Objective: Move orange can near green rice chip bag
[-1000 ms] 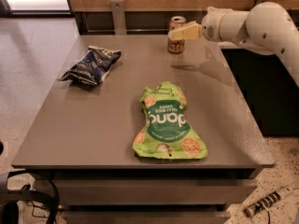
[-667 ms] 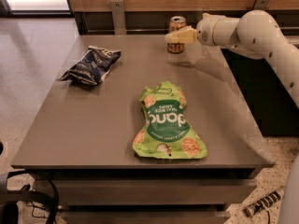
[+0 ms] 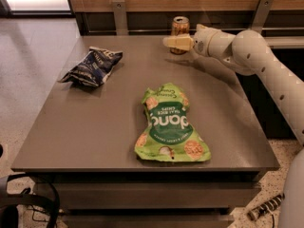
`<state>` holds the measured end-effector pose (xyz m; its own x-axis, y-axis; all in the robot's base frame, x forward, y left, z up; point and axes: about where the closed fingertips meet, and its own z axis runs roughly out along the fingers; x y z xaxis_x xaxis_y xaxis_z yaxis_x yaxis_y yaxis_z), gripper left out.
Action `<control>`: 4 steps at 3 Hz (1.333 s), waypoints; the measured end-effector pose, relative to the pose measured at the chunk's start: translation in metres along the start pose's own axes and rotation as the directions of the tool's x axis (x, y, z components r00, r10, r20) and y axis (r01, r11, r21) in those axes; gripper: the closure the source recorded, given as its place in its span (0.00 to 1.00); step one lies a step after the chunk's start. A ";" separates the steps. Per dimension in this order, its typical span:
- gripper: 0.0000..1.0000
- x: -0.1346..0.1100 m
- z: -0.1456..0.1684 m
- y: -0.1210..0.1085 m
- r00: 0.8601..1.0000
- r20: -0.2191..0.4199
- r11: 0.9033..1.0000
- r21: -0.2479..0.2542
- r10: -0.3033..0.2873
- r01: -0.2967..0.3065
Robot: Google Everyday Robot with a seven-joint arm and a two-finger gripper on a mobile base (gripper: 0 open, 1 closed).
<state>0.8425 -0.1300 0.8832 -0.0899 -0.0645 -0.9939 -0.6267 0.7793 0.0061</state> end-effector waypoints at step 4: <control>1.00 0.006 0.023 0.020 0.992 0.092 0.996 -0.043 0.082 -0.079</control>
Offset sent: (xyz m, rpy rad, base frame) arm 0.0047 0.0132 -0.0094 0.1037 -0.0172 0.0088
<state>0.8472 -0.1007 0.8750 -0.0693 0.0576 -0.9959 -0.6502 0.7545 0.0889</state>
